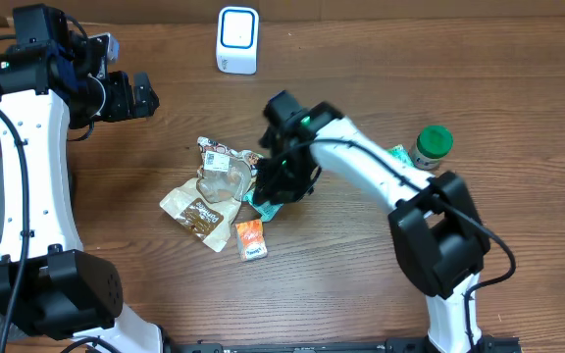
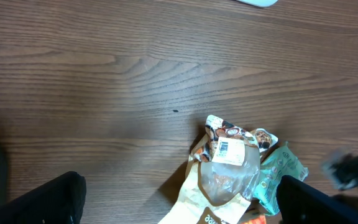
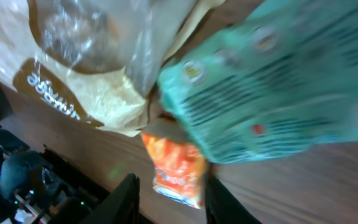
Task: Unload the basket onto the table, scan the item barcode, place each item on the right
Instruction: 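Move the right gripper to the mint-green tissue package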
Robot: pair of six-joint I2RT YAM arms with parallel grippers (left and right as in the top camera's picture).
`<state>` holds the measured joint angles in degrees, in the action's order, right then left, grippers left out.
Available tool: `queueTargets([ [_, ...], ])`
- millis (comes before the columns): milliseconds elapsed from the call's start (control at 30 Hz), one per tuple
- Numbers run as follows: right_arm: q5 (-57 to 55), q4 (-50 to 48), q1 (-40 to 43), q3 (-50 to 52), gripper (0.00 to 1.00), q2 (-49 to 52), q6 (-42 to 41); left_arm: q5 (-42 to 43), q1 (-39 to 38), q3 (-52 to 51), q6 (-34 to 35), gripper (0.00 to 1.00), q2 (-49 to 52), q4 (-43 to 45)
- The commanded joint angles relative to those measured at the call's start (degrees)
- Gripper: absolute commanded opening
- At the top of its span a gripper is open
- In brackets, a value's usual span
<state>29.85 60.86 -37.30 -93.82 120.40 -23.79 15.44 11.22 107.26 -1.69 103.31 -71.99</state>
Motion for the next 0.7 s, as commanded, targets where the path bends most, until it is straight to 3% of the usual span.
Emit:
queueTargets([
  [0,0.2,-1.5,-2.1,0.4,0.3,-0.6,-1.9,0.7,-0.3,0.1,-0.9,1.0,0.5,0.1],
  [333,-6.5,-4.6,-6.2,0.5,0.3,-0.3,-1.9,0.7,-0.3,0.1,-0.9,1.0,0.5,0.1],
  [667,-5.5,-4.6,-6.1,0.5,0.31,3.1,-3.1,0.7,-0.3,0.1,-0.9,1.0,0.5,0.1],
])
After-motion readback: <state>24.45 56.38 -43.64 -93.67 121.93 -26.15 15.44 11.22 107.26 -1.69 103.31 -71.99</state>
